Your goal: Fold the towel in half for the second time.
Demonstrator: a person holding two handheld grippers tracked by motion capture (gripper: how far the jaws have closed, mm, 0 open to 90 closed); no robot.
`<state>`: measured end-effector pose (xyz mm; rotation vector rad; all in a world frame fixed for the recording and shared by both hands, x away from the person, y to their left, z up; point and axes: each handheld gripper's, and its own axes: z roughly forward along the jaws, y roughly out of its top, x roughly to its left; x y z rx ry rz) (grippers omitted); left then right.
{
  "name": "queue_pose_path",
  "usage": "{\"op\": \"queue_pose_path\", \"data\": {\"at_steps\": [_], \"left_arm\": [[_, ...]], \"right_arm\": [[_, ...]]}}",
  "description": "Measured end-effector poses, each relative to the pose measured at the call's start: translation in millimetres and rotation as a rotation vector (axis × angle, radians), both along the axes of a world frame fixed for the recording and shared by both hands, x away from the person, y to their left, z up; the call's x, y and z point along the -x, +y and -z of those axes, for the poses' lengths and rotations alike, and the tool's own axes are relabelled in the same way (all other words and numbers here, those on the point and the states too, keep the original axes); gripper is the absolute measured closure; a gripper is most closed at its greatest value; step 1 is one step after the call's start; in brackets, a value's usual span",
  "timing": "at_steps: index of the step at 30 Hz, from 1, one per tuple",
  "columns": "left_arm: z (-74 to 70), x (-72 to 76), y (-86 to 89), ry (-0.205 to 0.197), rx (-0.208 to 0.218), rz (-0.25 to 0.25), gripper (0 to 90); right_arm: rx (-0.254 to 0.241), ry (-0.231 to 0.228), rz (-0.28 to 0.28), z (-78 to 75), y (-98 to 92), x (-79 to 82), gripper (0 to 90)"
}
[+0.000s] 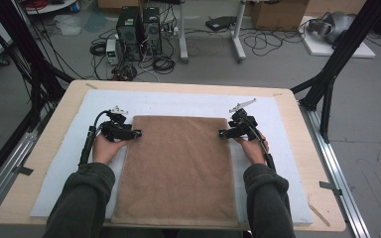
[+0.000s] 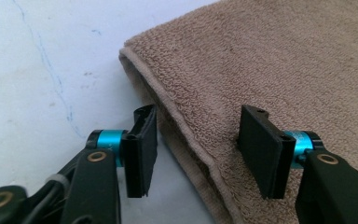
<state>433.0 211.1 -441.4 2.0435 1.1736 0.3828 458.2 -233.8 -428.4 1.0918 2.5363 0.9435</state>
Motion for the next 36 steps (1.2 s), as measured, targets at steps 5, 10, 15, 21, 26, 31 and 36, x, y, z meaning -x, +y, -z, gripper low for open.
{"op": "queue_pose_path", "data": {"at_steps": [5,10,15,21,26,31,36], "left_arm": [[-1.3,1.2,-1.2,0.002,-0.007,0.014,64.6],[-1.4,1.2,-2.2,0.032,0.028,0.027,79.1],[-3.6,3.8,-8.3,-0.003,-0.030,0.037,82.8],[-14.5,5.8,-6.1,-0.081,0.006,0.003,83.6],[-31.4,6.7,1.7,-0.159,0.076,-0.048,83.8],[-66.1,5.3,9.8,-0.235,0.117,-0.039,83.7],[-76.5,9.8,16.4,-0.230,0.149,0.001,83.6]], "right_arm": [[-0.018,0.025,0.003,7.1,1.6,1.4,49.3],[-0.034,0.044,-0.056,4.9,7.2,5.7,74.3],[-0.031,0.050,-0.081,3.2,8.4,6.1,80.6],[-0.059,-0.003,-0.074,-10.0,4.5,7.3,81.8],[-0.083,-0.059,-0.067,-35.4,5.2,4.1,81.9],[-0.101,-0.128,-0.077,-68.7,7.3,2.6,81.8],[-0.165,-0.127,-0.092,-83.3,-1.4,8.2,81.7]]}}
